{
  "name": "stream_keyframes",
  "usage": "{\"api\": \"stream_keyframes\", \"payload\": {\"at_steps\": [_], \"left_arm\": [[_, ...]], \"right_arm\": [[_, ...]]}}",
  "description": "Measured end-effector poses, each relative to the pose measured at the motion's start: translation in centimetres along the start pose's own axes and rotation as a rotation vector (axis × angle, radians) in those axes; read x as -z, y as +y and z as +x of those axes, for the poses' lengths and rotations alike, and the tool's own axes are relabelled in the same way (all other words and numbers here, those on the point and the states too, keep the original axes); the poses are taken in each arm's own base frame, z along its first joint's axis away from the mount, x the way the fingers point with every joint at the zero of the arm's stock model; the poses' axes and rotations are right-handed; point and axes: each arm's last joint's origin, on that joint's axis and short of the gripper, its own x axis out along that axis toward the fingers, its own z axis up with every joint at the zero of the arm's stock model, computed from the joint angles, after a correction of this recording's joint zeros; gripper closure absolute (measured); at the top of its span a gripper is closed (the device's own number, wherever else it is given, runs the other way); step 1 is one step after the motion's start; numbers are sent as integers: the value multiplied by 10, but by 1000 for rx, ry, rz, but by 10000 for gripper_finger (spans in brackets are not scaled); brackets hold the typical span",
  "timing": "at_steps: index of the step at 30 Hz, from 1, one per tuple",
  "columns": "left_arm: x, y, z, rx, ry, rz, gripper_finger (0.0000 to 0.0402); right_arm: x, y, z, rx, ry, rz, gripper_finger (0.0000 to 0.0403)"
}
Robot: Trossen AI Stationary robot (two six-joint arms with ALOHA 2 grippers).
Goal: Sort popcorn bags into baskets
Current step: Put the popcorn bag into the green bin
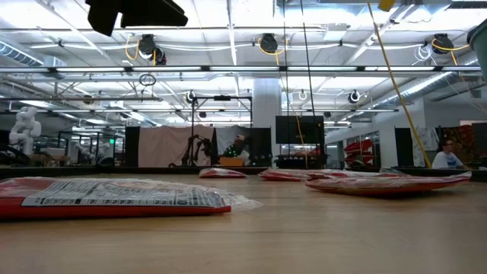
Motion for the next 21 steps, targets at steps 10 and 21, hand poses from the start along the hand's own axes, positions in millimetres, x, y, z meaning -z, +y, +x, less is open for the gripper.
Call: {"api": "stream_keyframes", "payload": {"at_steps": [10, 21], "left_arm": [[1, 0, 7, 74, -19, -40, 265], [23, -19, -4, 433, 77, -104, 266]], "right_arm": [[0, -3, -5, 27, -37, 145, 254], [32, 10, -56, 75, -479, 456, 298]]}}
